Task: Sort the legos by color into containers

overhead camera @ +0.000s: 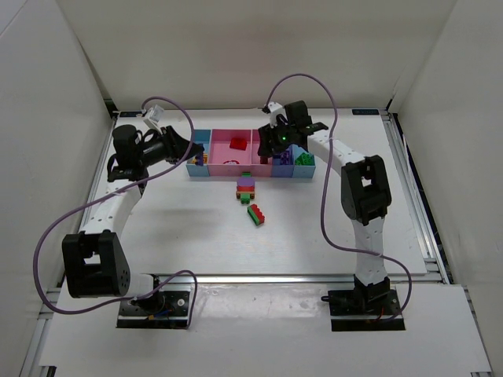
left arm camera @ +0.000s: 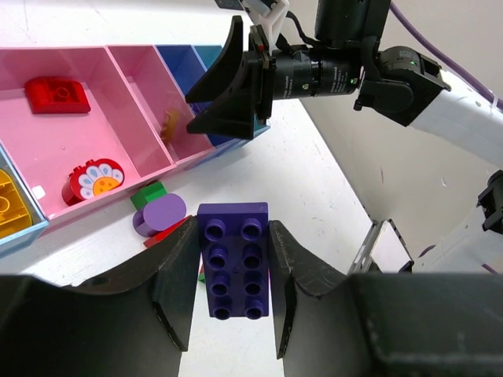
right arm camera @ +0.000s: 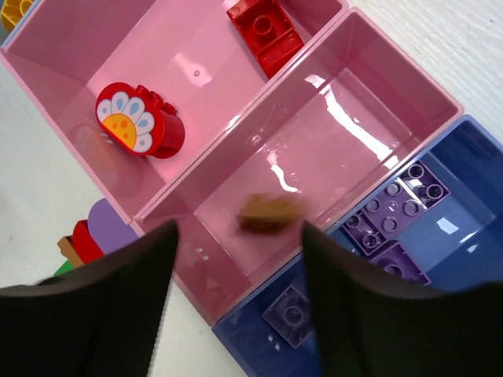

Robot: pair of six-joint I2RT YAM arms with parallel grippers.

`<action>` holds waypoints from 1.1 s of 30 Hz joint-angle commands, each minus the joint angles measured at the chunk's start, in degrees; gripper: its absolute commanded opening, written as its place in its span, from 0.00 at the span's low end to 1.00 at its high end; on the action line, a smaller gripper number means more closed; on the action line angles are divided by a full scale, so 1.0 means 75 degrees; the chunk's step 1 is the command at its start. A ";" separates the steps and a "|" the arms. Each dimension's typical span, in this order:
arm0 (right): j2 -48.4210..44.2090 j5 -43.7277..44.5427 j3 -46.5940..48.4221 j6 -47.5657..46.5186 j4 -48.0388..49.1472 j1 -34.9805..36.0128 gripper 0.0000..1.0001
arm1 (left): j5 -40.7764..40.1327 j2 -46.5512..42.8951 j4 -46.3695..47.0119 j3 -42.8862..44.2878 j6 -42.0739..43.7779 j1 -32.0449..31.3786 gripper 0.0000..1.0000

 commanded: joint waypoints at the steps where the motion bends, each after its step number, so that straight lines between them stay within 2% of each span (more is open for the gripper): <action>1: -0.0106 0.0196 0.0270 -0.0179 0.0122 0.0118 0.72 | 0.0039 -0.0064 -0.0021 0.0360 0.0132 0.0026 0.11; 3: -0.0224 0.0184 0.0247 -0.0121 0.0122 0.0142 0.78 | 0.0027 0.0007 -0.0021 0.0407 0.0132 -0.0020 0.11; 8: -0.1345 0.0499 -0.0069 0.0184 0.0168 0.0118 0.83 | -0.0113 0.0253 -0.0033 0.0722 0.0249 -0.0266 0.11; 9: -0.1605 0.0628 -0.0140 0.0161 0.0145 0.0130 0.85 | -0.0229 0.0381 -0.0021 0.0793 0.0272 -0.0649 0.11; 13: -0.2859 0.1028 -0.0876 -0.0061 0.0028 -0.0056 0.91 | -0.0523 0.0884 -0.0021 0.1237 0.0436 -0.1238 0.12; 18: -0.4089 0.0899 -0.1743 -0.0225 -0.0628 -0.0630 0.92 | -0.0909 0.1786 -0.0021 0.1953 0.0519 -0.1894 0.13; 26: -0.4981 0.0805 -0.2635 -0.0203 -0.1202 -0.2223 0.92 | -0.1273 0.3192 -0.0091 0.3324 0.0659 -0.2469 0.17; 33: -0.5520 0.0560 -0.3140 -0.0097 -0.1145 -0.2647 0.92 | -0.1414 0.4529 -0.0127 0.4693 0.0776 -0.3043 0.18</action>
